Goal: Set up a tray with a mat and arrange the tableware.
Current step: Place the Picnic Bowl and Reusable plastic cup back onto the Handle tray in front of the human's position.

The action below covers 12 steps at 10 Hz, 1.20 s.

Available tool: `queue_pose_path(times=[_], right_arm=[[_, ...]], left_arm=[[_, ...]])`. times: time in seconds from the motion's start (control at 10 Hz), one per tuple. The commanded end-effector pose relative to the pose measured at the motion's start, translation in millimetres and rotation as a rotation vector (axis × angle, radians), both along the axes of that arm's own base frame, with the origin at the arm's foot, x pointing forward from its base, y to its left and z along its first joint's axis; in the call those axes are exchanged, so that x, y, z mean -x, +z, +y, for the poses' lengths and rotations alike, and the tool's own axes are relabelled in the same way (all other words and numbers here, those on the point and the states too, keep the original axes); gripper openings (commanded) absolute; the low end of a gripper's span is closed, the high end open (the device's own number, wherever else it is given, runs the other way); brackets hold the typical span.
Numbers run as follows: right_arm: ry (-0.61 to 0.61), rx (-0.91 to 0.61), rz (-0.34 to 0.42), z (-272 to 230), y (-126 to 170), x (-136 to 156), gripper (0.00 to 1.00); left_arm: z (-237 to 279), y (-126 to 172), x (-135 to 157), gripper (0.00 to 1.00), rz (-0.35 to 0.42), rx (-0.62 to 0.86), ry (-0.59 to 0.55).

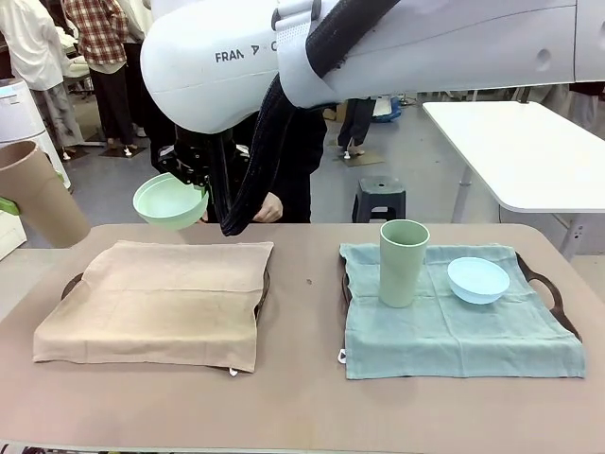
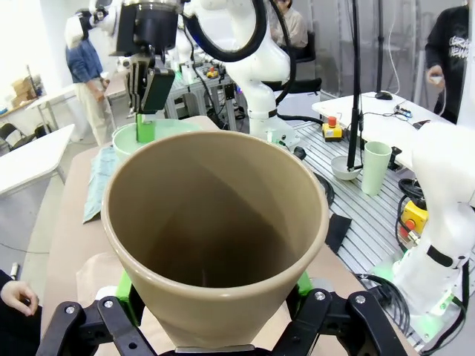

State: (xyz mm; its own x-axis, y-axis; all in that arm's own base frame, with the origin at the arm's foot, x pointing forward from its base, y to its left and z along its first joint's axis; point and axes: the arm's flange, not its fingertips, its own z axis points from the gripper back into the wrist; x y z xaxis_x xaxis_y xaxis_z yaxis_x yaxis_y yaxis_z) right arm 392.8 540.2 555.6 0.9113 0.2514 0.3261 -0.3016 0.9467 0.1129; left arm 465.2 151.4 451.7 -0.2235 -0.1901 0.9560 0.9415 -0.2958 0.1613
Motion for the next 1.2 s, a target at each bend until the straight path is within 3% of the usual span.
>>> queue_pose_path(times=[0.0,0.3,0.6,0.8,1.1], right_arm=[[-0.013,-0.017,0.039,4,-44,-29,0.04],[0.030,0.048,0.078,20,-115,-52,0.04],[-0.009,0.047,0.090,10,-112,-48,0.04],[-0.006,0.092,0.143,15,-150,-58,0.04],[-0.002,0.108,0.152,25,-195,-78,0.04]], left_arm=[[-32,-45,-12,0.88,0.048,-0.060,0.065],[-77,-92,-12,0.88,0.006,-0.208,0.059],[-65,-95,-19,0.88,0.044,-0.152,0.066],[-76,-105,-21,0.88,0.038,-0.182,0.074],[-86,-125,-28,0.88,0.061,-0.175,0.042]])
